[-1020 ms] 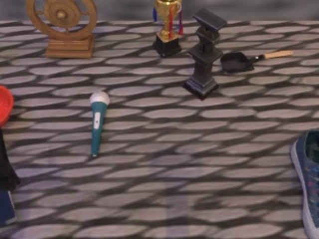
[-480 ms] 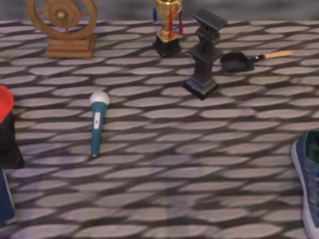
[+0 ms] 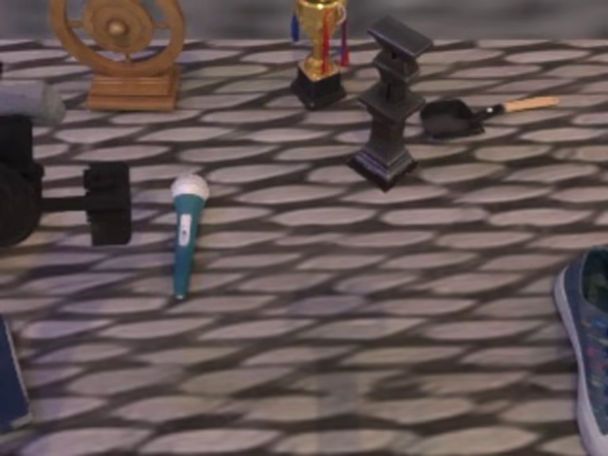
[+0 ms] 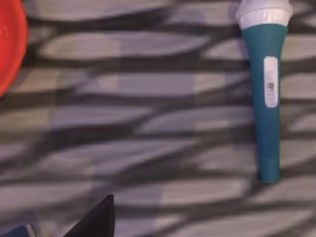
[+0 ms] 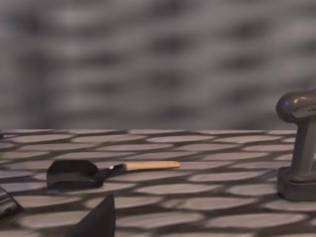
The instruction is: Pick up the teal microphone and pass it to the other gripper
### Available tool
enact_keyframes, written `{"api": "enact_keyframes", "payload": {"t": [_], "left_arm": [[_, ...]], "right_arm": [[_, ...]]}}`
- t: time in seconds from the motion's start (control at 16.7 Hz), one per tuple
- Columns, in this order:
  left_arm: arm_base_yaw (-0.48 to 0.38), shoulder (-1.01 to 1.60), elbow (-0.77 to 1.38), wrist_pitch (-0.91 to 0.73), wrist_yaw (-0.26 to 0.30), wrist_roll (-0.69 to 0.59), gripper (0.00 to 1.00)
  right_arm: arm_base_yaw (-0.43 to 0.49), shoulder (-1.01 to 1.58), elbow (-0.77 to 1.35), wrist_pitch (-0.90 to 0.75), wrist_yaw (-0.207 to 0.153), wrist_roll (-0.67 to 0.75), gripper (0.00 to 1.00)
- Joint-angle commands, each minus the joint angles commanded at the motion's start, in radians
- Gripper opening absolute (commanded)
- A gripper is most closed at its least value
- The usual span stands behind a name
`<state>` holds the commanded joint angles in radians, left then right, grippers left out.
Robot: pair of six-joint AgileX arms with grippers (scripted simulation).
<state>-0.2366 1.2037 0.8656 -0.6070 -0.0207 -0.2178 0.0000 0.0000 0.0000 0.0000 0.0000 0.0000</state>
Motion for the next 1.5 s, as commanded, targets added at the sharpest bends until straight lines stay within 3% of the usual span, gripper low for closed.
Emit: {"api": "enact_keyframes", "payload": {"t": [0.36,0.72,1.14,1.5], "left_arm": [[-0.098,0.514,0.357,-0.246,-0.007,-0.088,1.0],[-0.144,0.72,0.536,-0.349,-0.01,-0.131,1.0],[-0.14,0.73,0.526,-0.332,-0.01,-0.128,1.0],[-0.136,0.866,0.429,-0.087,-0.008,-0.121,1.0]], "right_arm": [[0.0,0.0,0.0,0.0,0.0,0.0,1.0],[0.0,0.0,0.0,0.0,0.0,0.0,1.0],[0.0,0.0,0.0,0.0,0.0,0.0,1.0],[0.0,0.0,0.0,0.0,0.0,0.0,1.0]]}}
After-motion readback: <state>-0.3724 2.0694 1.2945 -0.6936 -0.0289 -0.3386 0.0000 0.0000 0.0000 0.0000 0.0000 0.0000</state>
